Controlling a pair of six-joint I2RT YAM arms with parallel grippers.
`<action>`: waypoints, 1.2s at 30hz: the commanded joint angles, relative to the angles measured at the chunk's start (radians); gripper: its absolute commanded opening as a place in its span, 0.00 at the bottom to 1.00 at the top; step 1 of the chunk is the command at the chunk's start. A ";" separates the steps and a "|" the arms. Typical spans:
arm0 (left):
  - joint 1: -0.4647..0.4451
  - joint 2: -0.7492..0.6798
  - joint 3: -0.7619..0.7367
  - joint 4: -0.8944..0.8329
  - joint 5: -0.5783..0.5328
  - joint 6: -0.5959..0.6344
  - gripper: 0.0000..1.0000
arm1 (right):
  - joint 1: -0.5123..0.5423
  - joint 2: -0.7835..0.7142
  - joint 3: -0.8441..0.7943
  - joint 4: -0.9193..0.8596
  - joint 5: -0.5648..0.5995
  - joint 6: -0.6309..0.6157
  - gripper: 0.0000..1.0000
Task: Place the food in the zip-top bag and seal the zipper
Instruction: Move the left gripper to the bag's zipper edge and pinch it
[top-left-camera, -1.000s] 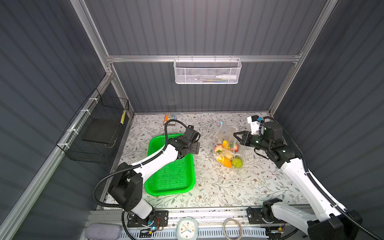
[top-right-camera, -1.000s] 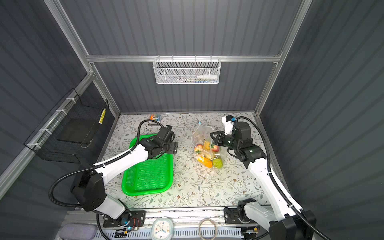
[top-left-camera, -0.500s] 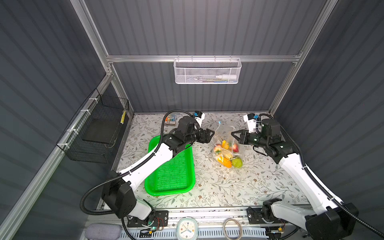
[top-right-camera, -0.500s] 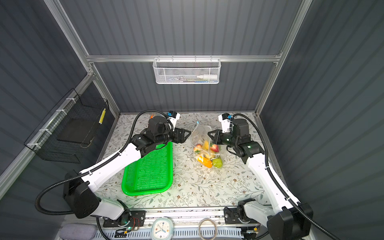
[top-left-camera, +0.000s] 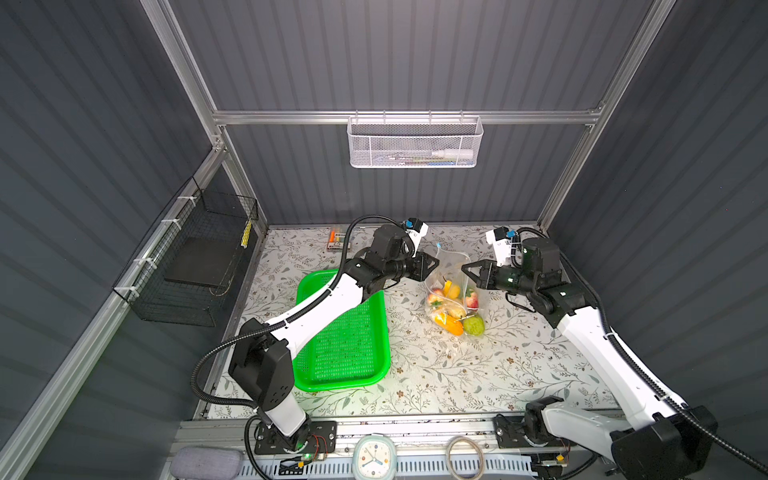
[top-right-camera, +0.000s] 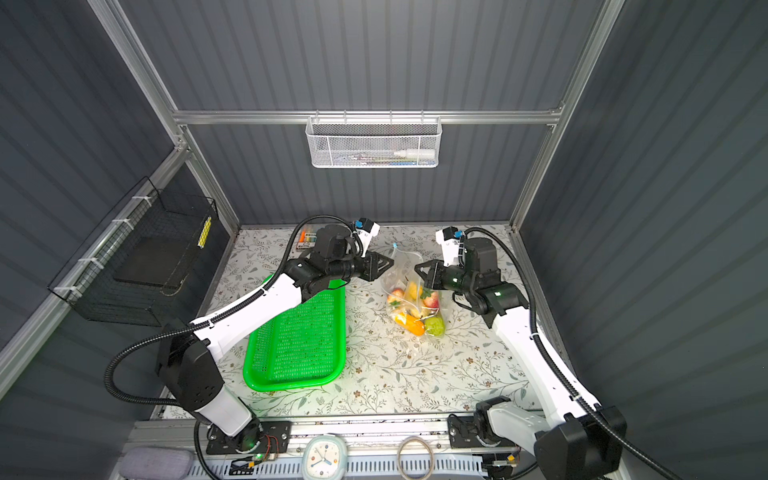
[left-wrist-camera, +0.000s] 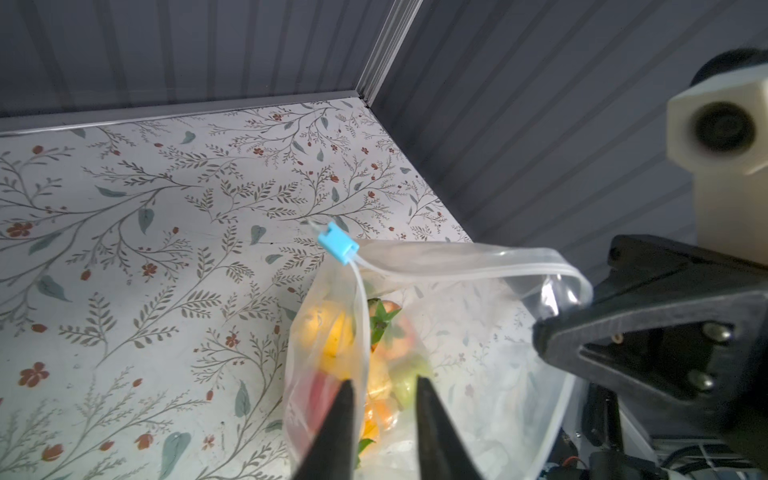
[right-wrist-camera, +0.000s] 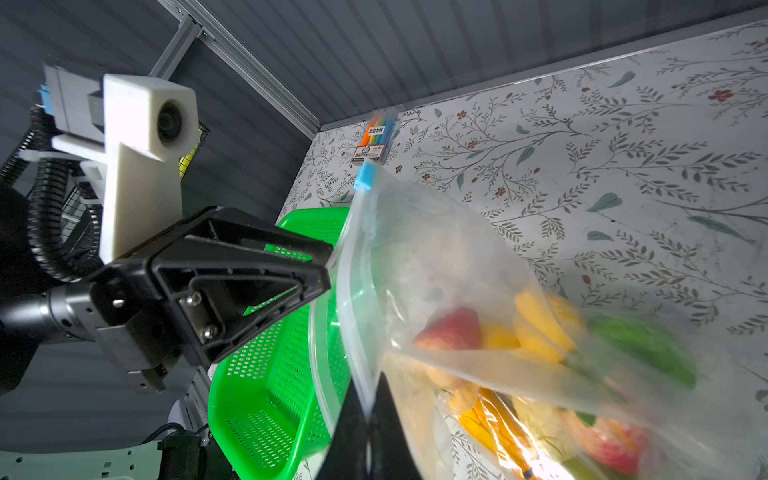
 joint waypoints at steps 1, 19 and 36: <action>-0.009 0.018 0.040 0.017 0.056 0.005 0.04 | 0.004 -0.013 0.015 -0.023 -0.019 -0.022 0.00; -0.050 -0.142 -0.053 0.030 -0.133 -0.001 0.28 | 0.021 0.014 0.129 -0.097 -0.035 -0.091 0.00; -0.047 0.007 0.030 -0.130 -0.259 0.126 0.46 | 0.026 0.014 0.112 -0.109 -0.034 -0.094 0.00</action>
